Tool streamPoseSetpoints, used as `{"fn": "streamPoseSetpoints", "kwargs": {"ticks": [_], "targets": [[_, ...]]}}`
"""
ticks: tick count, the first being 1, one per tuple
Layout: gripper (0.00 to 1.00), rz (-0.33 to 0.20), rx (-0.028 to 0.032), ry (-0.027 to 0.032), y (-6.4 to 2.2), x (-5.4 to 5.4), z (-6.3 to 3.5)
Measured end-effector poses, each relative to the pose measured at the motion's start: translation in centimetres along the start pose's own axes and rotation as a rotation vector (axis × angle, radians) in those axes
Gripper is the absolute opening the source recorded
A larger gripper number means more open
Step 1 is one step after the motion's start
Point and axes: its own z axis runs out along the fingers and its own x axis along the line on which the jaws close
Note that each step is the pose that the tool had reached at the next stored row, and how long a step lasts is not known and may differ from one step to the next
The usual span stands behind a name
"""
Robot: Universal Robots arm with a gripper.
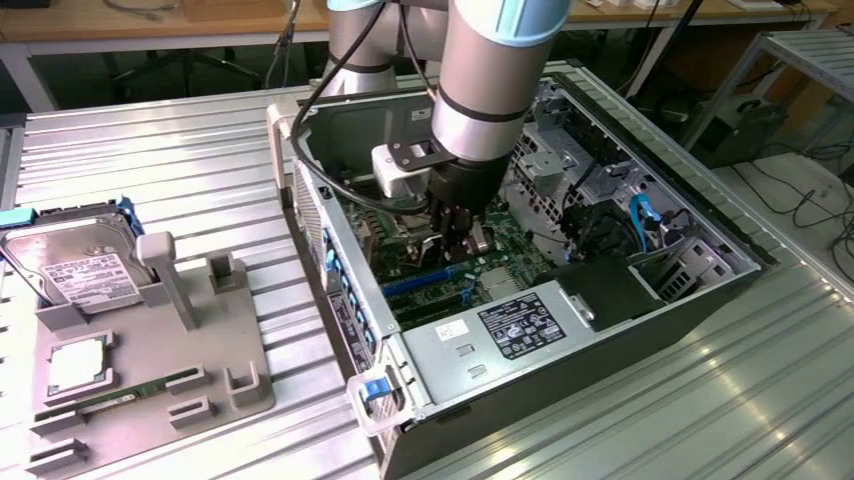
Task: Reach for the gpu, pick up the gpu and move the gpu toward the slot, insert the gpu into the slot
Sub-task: 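Insert the gpu into the slot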
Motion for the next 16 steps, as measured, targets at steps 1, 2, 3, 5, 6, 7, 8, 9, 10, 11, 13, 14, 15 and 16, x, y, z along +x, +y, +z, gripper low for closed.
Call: {"fn": "streamPoseSetpoints", "kwargs": {"ticks": [1,2,3,5,6,7,8,9,10,11,13,14,15,16], "targets": [[0.27,-0.001,-0.0001,-0.0001,0.06,0.01,0.09],[0.27,-0.001,0.0,-0.0001,0.09,0.01,0.12],[0.27,-0.002,0.0003,0.0001,0.15,0.01,0.13],[0.27,-0.002,0.0023,-0.0001,0.3,0.01,0.16],[0.27,-0.002,0.0033,-0.0002,0.38,0.02,0.18],[0.27,-0.002,0.0048,-0.0003,0.46,0.02,0.21],[0.27,-0.002,0.0059,-0.0002,0.51,0.02,0.25],[0.27,-0.003,0.0066,-0.0002,0.55,0.02,0.31],[0.27,-0.003,0.0069,-0.0003,0.58,0.03,0.37],[0.27,-0.003,0.0071,-0.0003,0.61,0.03,0.45],[0.27,-0.004,0.0071,-0.0002,0.69,0.04,0.52],[0.27,-0.004,0.0071,-0.0002,0.75,0.04,0.54],[0.27,-0.004,0.0071,-0.0004,0.85,0.04,0.58],[0.27,-0.005,0.0072,-0.0008,0.95,0.04,0.66]]}}
